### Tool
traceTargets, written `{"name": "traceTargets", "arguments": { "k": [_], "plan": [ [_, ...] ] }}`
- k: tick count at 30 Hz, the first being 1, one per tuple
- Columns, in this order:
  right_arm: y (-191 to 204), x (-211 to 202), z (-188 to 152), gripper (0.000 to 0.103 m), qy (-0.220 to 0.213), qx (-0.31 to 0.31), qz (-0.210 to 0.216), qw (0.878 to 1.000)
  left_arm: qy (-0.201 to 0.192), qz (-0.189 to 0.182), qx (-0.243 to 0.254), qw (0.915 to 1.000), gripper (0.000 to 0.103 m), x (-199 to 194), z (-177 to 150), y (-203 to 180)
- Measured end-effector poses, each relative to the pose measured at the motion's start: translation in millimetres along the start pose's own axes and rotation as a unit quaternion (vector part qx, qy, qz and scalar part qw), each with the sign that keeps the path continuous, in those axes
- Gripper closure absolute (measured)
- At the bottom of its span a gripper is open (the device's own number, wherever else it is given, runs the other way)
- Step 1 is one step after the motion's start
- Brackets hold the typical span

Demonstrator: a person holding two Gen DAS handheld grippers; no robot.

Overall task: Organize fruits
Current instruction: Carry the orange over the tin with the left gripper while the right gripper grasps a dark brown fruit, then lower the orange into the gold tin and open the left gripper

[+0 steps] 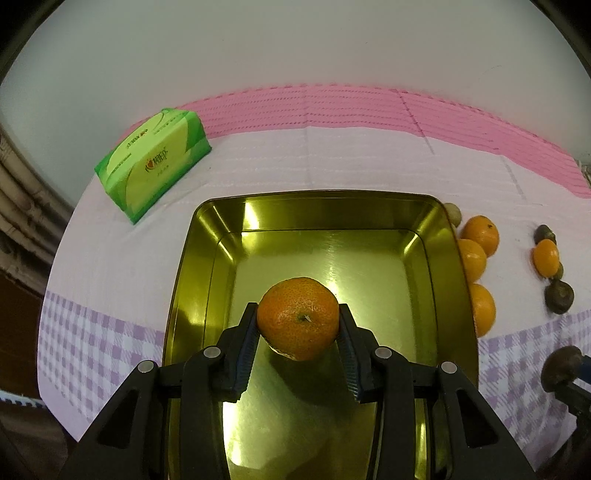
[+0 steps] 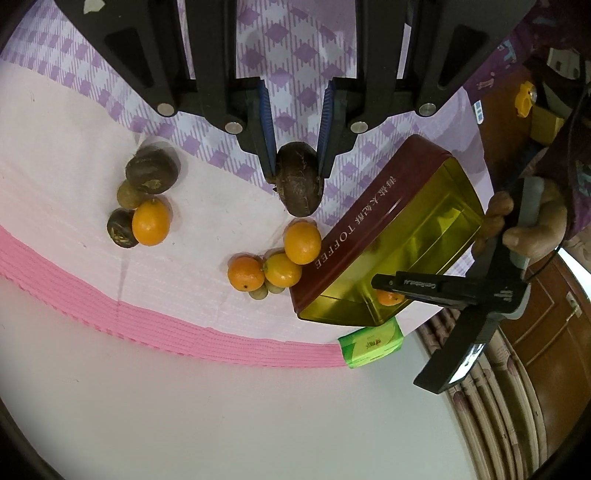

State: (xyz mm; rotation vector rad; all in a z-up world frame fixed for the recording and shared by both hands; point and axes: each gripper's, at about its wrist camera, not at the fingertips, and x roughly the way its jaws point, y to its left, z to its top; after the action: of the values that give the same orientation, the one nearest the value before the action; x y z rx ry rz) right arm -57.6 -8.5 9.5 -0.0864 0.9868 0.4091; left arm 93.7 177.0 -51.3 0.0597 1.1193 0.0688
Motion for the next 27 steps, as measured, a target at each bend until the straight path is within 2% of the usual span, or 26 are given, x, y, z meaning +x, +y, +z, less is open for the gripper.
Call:
{"name": "traceTargets", "arguments": {
  "k": [14, 15, 18, 24, 27],
  "plan": [
    [-0.8, 1.9, 1.3, 0.083, -0.002, -0.002, 0.0, 1.0, 0.003, 0.025, 0.002, 0.9997, 0.06, 13.6, 5.9, 5.0],
    [-0.3, 1.7, 1.7, 0.083, -0.002, -0.003, 0.0, 1.0, 0.001, 0.029, 0.003, 0.9996, 0.058, 12.5, 6.3, 4.5],
    [1.8, 0.0, 3.0, 0.083, -0.004, -0.004, 0.0, 1.0, -0.009, 0.039, 0.006, 0.9992, 0.042, 8.7, 7.8, 6.1],
    [8.1, -6.5, 7.7, 0.083, -0.012, -0.009, 0.004, 1.0, -0.027, 0.051, 0.005, 0.9983, 0.035, -9.3, 5.6, 10.0],
    [13.8, -11.4, 13.9, 0.083, -0.018, -0.012, 0.01, 1.0, -0.028, 0.043, -0.016, 0.9985, 0.034, -26.1, -0.7, 17.0]
  ]
}}
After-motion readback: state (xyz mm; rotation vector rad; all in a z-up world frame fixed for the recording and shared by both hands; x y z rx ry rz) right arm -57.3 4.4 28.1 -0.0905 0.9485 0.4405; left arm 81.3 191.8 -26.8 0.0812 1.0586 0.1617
